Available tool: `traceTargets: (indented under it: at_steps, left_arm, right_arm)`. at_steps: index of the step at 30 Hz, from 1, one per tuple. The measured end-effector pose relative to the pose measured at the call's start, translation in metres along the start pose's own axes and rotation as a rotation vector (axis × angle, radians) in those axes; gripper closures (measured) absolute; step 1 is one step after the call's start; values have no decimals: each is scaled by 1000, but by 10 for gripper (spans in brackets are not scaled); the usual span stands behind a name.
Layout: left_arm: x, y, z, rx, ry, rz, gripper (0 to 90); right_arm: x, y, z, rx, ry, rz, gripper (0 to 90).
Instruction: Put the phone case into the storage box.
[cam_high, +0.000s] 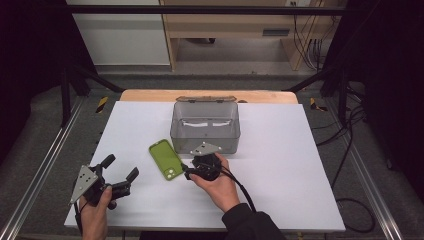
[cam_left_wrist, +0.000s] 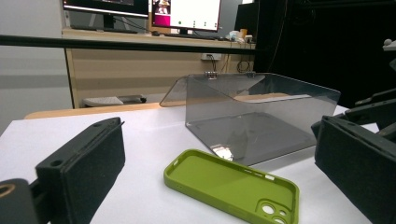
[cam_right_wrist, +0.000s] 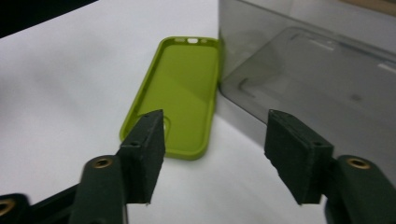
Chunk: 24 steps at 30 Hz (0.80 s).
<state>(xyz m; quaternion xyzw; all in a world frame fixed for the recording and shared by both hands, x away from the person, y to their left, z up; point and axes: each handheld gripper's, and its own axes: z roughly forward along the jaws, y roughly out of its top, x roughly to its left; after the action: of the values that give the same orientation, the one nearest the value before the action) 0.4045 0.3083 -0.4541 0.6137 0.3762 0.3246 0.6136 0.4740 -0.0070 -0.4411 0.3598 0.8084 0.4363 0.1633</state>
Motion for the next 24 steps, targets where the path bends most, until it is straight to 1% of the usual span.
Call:
traceTargets:
  at_steps: [1, 2, 3, 4, 5, 6, 8, 12, 13, 15, 16, 18, 19, 24]
  left_arm:
    - [0, 0, 0, -2, 1, -2, 14]
    - [1, 0, 0, -3, 2, -2, 15]
    - [1, 0, 0, -3, 1, -3, 15]
    - [1, 0, 0, -3, 1, -3, 15]
    - [1, 0, 0, -3, 1, -4, 15]
    - [1, 0, 0, -2, 1, -4, 15]
    - [1, 0, 0, -1, 1, -4, 16]
    - [0, 0, 1, -2, 0, -3, 17]
    - [0, 0, 0, -2, -1, -3, 17]
    - [0, 0, 0, -2, -1, -3, 18]
    - [1, 0, 0, -2, -2, -4, 18]
    - [1, 0, 0, -1, -1, -5, 18]
    - [1, 0, 0, -2, -1, -5, 18]
    - [1, 0, 0, -2, -3, -5, 19]
  right_arm:
    - [3, 0, 3, 9, 11, -13, 459]
    - [4, 0, 4, 12, 14, -18, 489]
    - [6, -1, 6, 15, 23, -24, 517]
    - [6, -1, 6, 15, 23, -24, 517]
    - [9, -1, 8, 23, 33, -33, 598]
    - [9, -1, 9, 26, 36, -36, 623]
    - [11, -1, 12, 37, 60, -38, 683]
    - [15, -2, 16, 43, 83, -49, 789]
    - [15, -2, 17, 46, 82, -54, 810]
    - [16, -2, 17, 49, 89, -54, 828]
    - [16, -2, 19, 53, 98, -49, 866]
    - [16, -2, 19, 56, 99, -51, 875]
    - [16, -2, 19, 54, 99, -46, 895]
    - [18, -1, 20, 59, 109, -44, 900]
